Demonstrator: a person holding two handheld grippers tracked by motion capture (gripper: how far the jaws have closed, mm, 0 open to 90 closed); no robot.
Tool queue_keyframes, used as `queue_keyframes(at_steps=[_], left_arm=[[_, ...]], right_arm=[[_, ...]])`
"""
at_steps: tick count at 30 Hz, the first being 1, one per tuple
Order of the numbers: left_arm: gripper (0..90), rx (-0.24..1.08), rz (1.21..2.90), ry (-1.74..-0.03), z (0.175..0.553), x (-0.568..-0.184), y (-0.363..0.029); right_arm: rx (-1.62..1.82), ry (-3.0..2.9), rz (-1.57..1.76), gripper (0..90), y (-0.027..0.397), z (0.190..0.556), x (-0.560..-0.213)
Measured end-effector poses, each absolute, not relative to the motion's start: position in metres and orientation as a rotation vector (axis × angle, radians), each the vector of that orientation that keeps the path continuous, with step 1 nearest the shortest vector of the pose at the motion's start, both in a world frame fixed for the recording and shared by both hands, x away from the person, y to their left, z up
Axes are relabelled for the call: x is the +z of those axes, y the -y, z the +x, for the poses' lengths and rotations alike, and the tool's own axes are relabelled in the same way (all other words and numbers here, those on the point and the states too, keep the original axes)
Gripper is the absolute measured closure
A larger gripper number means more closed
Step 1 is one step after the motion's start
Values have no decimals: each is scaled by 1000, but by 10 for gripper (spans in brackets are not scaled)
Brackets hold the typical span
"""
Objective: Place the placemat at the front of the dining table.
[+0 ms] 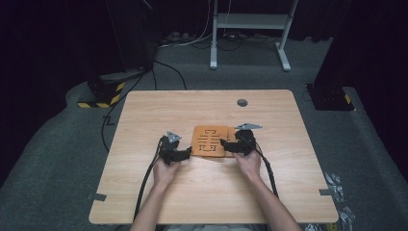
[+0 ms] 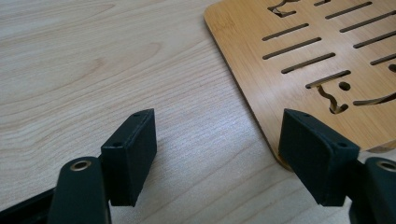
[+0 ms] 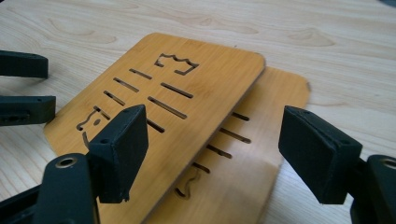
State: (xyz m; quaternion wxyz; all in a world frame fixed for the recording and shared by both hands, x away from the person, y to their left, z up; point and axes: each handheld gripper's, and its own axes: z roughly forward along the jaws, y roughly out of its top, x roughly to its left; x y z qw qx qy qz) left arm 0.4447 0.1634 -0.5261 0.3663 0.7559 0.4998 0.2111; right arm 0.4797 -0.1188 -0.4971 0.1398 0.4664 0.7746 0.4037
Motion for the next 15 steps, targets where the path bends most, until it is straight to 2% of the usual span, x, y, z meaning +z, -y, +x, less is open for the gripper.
queue_keyframes(at_steps=[15], left_arm=[[278,544,1943,-1285,445,-526,-163]], right_arm=[[1172,-2296,1387,231,109,485,-511]])
